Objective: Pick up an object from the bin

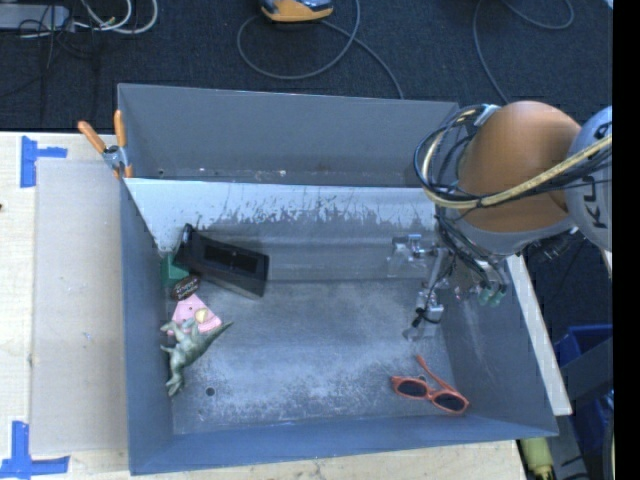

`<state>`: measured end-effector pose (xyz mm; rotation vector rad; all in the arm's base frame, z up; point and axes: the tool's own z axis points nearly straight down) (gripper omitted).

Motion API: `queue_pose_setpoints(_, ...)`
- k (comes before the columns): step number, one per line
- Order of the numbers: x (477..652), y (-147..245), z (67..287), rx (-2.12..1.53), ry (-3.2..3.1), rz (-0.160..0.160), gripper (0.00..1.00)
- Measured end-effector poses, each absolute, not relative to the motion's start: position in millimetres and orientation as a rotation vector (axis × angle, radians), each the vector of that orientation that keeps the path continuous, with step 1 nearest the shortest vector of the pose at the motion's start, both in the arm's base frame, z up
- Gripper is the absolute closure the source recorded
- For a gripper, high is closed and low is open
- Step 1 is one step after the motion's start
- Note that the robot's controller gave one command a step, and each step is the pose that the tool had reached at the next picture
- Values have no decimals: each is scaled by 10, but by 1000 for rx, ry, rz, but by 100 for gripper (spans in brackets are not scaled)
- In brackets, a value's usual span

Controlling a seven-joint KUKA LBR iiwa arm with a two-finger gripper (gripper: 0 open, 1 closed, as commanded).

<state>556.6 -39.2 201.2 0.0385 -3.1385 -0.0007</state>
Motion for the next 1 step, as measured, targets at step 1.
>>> queue_pose_setpoints(1, 5354, -778, 2053, 78, -3137, -4, 0)
